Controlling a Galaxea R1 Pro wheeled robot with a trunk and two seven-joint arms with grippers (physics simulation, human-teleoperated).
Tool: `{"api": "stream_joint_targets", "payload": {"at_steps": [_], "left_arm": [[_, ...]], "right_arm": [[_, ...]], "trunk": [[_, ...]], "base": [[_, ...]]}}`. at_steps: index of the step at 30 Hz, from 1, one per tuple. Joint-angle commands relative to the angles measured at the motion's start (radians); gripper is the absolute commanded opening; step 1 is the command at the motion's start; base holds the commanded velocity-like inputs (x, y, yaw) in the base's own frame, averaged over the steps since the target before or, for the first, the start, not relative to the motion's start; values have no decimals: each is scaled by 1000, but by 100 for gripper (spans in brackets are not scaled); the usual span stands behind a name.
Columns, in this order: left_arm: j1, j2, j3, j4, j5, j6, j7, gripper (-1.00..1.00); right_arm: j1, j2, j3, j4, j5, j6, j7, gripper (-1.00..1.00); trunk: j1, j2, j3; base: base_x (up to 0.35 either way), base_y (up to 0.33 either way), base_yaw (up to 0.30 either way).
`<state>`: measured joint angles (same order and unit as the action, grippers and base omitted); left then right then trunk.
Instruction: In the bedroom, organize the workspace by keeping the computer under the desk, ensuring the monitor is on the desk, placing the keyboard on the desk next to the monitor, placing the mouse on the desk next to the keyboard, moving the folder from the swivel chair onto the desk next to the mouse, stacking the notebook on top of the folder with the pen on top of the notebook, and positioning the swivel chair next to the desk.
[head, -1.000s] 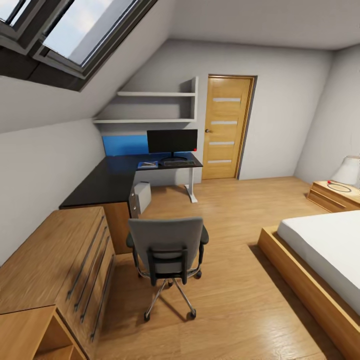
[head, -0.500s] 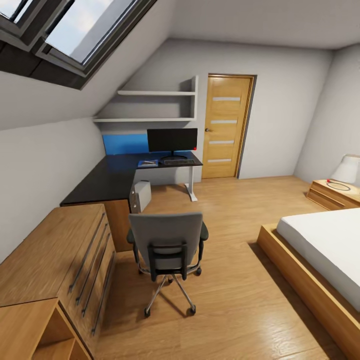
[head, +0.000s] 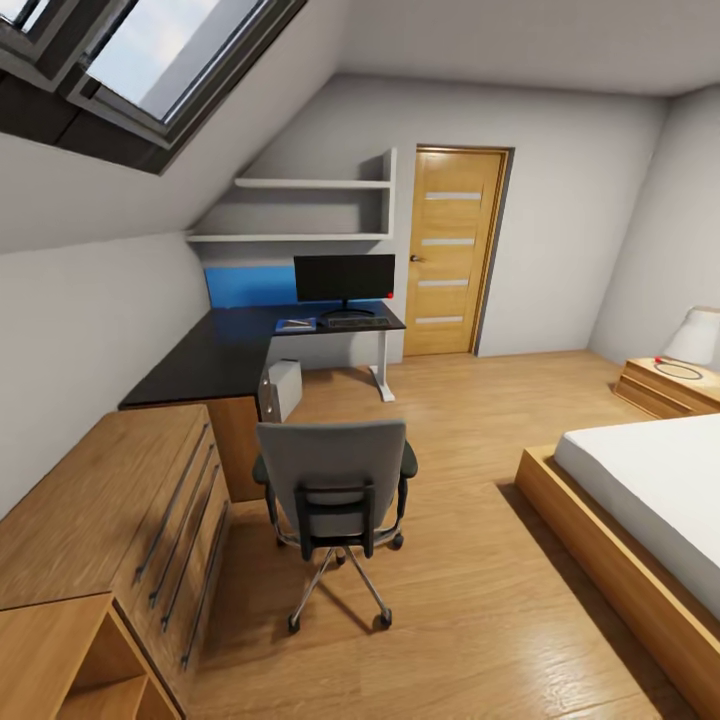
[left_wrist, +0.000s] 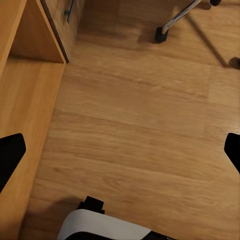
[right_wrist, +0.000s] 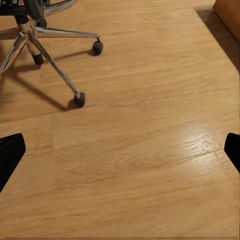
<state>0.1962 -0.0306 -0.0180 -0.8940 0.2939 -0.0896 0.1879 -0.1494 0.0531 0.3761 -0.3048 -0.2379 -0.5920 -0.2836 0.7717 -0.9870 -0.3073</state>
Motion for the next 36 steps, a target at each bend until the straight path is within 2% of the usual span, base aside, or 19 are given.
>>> {"api": "stream_joint_targets", "payload": {"at_steps": [1,9,10,13,14,17,21,25,26,29,32,36], "left_arm": [[0,0,-2,-1,10,-3,4,100],[0,-7,-3,19,14,-2,6,100],[-19,-23,-3,13,14,-1,9,100],[-46,-43,-3,9,11,2,10,100],[-70,-59,-3,8,9,5,12,100],[-111,-78,-4,7,7,13,26,100],[-199,-95,-4,10,7,64,73,100],[-281,-110,-5,12,7,150,101,100],[-323,-120,-5,14,7,192,109,100],[-382,-131,-5,16,7,234,116,100],[-445,-137,-5,19,7,263,121,100],[-487,-141,-5,20,8,276,124,100]], "right_arm": [[-1,1,9,15,-9,-3,-5,100],[-1,2,8,30,-9,-25,-5,100],[-1,2,7,28,-9,-86,-5,100],[-2,2,7,24,-8,-102,-5,100],[-4,3,7,14,-8,-107,-5,100],[-13,3,7,-11,-8,-104,-5,100],[-67,3,7,-44,-7,-42,-4,100],[-137,4,8,-55,-7,64,0,100],[-174,4,8,-59,-8,114,8,100],[-228,7,7,-61,-11,171,29,100],[-293,25,7,-57,-14,219,58,100],[-341,47,7,-55,-13,244,73,100]], "trunk": [[4,-8,-4],[35,-64,-29],[39,-71,-32],[50,-92,-42],[54,-99,-45],[65,-120,-54],[81,-148,-67],[96,-176,-79],[100,-183,-83],[111,-204,-92],[123,-225,-101],[138,-253,-114]], "base": [[0,0,0],[0,0,0],[0,0,0],[0,0,0],[0,0,0],[0,0,0],[0,0,0],[0,0,0],[0,0,0],[0,0,0],[0,0,0],[0,0,0]]}}
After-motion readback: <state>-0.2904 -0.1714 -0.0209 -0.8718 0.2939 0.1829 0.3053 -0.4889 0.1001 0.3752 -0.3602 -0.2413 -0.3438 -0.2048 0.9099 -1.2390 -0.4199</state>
